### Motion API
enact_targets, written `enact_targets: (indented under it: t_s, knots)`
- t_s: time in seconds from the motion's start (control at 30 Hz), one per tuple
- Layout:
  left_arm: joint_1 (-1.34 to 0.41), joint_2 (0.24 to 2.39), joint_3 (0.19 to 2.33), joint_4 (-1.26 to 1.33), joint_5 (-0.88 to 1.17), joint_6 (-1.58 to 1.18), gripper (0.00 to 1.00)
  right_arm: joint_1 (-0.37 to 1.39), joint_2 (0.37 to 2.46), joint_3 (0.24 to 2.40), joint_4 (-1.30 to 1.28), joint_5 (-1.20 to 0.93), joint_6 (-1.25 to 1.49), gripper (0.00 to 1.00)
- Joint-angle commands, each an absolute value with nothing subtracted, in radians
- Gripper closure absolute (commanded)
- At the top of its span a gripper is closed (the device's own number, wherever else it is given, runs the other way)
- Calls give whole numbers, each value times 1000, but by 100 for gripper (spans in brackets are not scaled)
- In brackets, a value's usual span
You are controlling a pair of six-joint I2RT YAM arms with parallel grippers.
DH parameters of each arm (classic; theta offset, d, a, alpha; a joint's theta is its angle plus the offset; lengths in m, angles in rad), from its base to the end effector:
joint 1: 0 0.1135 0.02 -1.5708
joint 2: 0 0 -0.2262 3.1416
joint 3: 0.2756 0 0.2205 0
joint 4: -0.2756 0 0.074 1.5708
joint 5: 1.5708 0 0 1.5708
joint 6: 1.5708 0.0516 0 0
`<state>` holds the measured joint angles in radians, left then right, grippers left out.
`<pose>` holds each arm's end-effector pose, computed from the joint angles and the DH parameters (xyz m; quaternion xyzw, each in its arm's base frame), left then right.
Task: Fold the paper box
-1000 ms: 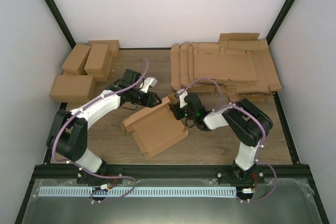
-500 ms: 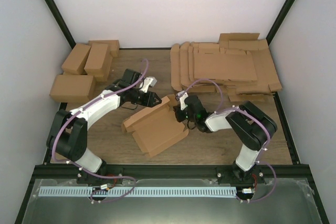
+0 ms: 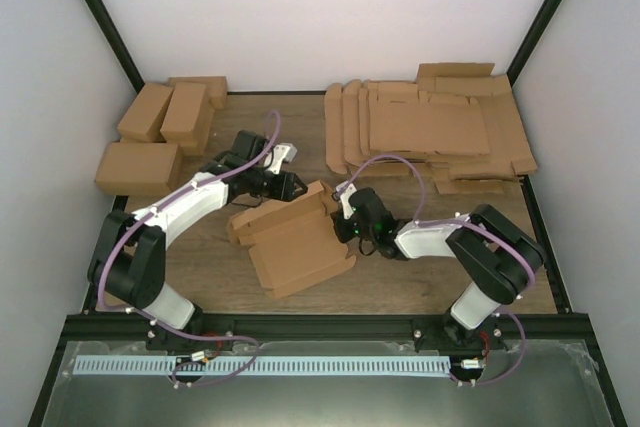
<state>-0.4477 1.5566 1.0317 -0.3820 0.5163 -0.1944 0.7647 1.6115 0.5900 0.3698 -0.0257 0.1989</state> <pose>0.2628 -0.1544 0.1916 0.1980 0.8962 -0.3285 0.2228 0.2091 0.2024 0.1137 -0.2556 0.8590 0.2157 0.3877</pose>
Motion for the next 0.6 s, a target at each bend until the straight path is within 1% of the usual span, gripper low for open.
enact_targets:
  t_s: [0.0, 0.37, 0.57]
  knots:
    - [-451, 1574, 997, -462, 465, -198, 57, 798, 1540, 677, 452, -80, 177, 99]
    - [-452, 1529, 1010, -573, 478, -118, 42, 798, 1551, 717, 409, -72, 132, 98]
    - [-452, 1507, 1009, -597, 539, -104, 27, 798, 1546, 789, 314, -95, 113, 98]
